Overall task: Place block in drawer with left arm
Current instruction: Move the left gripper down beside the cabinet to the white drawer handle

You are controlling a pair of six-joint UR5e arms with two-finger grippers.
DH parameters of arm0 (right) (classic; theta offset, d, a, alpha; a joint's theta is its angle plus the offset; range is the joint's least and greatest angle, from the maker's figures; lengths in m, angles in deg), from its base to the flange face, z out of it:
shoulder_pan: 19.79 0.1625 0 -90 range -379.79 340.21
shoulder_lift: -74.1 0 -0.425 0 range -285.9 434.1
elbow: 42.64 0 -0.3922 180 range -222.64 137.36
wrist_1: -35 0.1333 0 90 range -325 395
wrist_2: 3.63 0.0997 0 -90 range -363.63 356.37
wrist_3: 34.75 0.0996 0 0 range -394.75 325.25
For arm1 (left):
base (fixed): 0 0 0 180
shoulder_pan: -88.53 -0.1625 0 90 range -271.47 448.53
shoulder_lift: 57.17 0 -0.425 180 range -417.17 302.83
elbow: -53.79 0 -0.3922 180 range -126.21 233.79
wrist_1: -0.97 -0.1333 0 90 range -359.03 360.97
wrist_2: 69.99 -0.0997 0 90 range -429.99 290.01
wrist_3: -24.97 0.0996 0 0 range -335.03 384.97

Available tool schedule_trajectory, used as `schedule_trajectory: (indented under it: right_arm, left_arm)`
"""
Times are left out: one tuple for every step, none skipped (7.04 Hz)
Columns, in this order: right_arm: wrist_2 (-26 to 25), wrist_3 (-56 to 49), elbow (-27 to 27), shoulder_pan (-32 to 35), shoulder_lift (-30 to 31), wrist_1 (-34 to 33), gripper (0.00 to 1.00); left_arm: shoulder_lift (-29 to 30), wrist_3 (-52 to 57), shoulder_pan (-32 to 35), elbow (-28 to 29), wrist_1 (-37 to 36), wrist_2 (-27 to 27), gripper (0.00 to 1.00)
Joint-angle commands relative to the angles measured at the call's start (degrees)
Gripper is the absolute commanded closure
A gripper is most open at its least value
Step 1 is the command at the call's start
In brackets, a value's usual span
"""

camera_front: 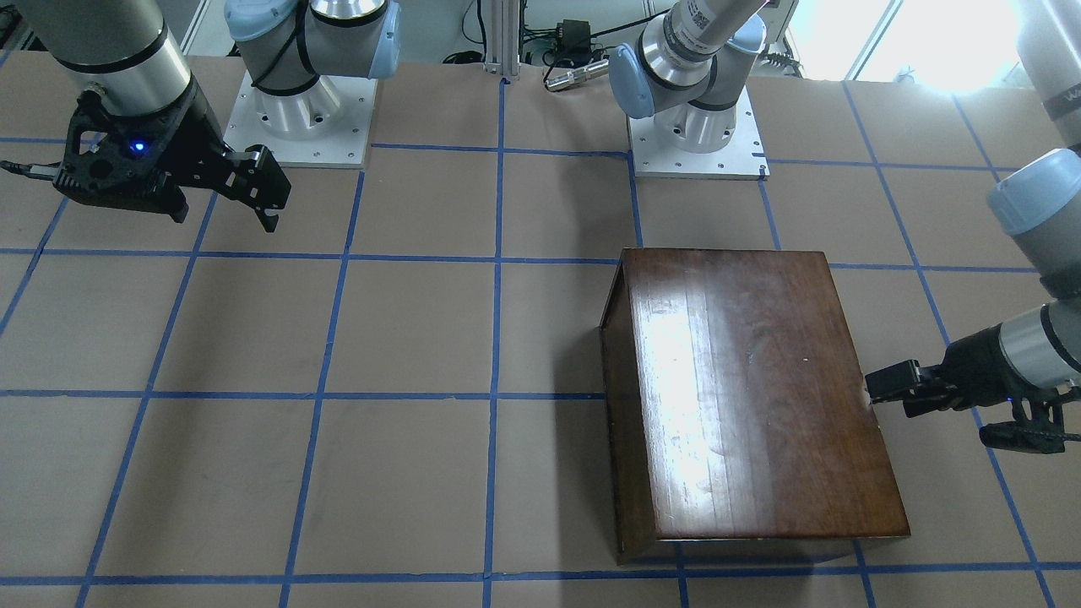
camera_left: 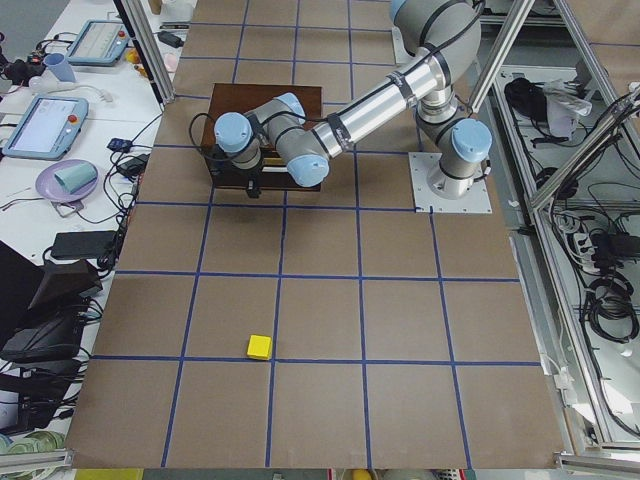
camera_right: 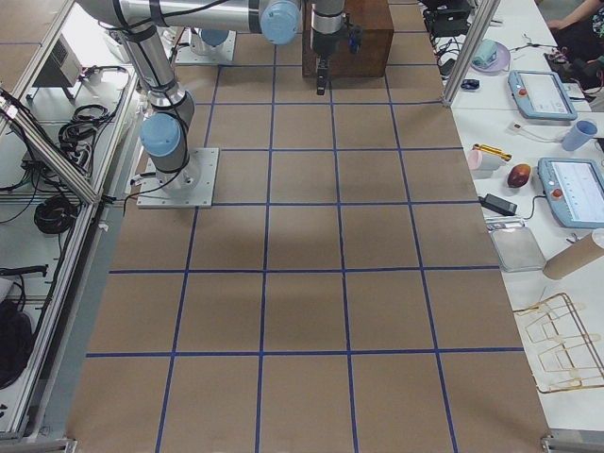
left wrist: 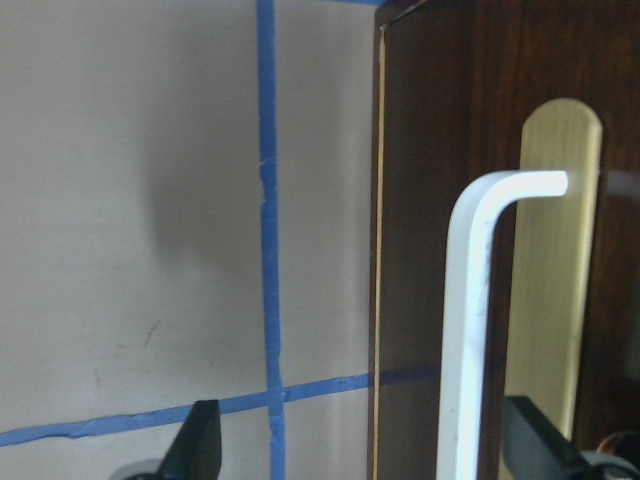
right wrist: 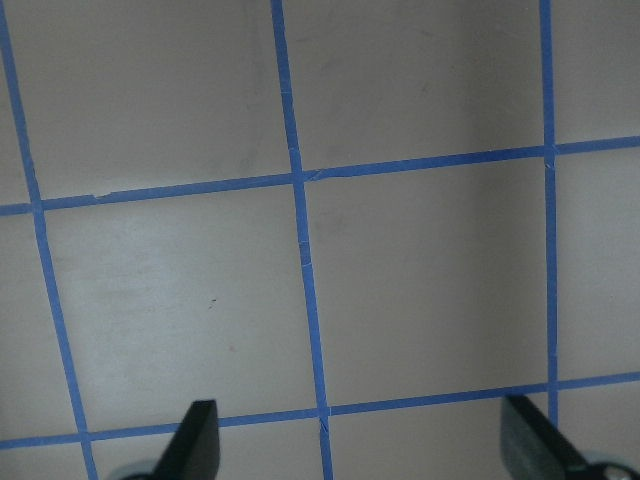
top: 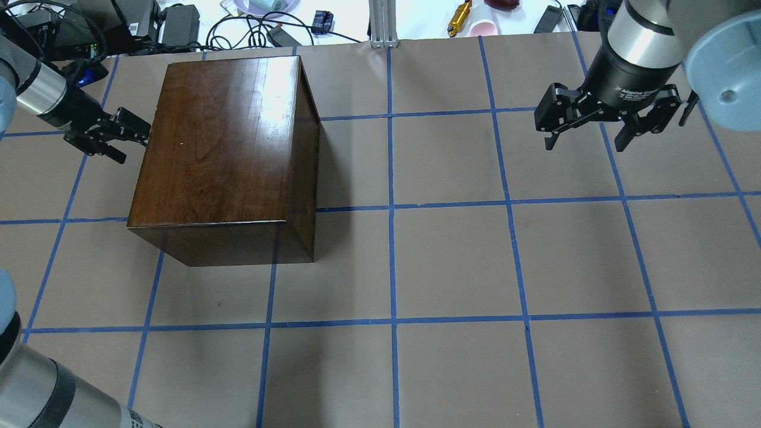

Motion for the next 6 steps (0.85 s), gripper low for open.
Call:
schedule_trajectory:
  right_arm:
    - [0.04, 0.00, -0.07, 0.00, 0.00, 0.00, 0.00]
    - [0.04, 0.00, 0.01, 0.00, 0.00, 0.00, 0.00]
    - [-0.05, 0.00, 0.02, 0.00, 0.00, 0.00, 0.00]
    - [-0.05, 0.00, 0.02, 0.00, 0.00, 0.00, 0.00]
    - [-0.05, 0.00, 0.02, 0.00, 0.00, 0.00, 0.00]
    - [0.04, 0.00, 0.02, 0.00, 0.00, 0.00, 0.00]
  left_arm:
    - [1.14, -0.07, 0.00, 0.06, -0.18, 0.00, 0.00]
    - [1.23, 0.01, 0.00, 0.06, -0.27, -0.09, 0.00]
    - [1.49, 0.01, 0.00, 0.06, -0.35, -0.26, 0.09]
    - [1.58, 0.01, -0.17, 0.14, -0.53, -0.35, 0.09]
    - [1.58, 0.01, -1.04, 0.23, -0.53, -0.53, 0.09]
    - [1.58, 0.10, -2.18, 0.41, -0.62, -1.31, 0.09]
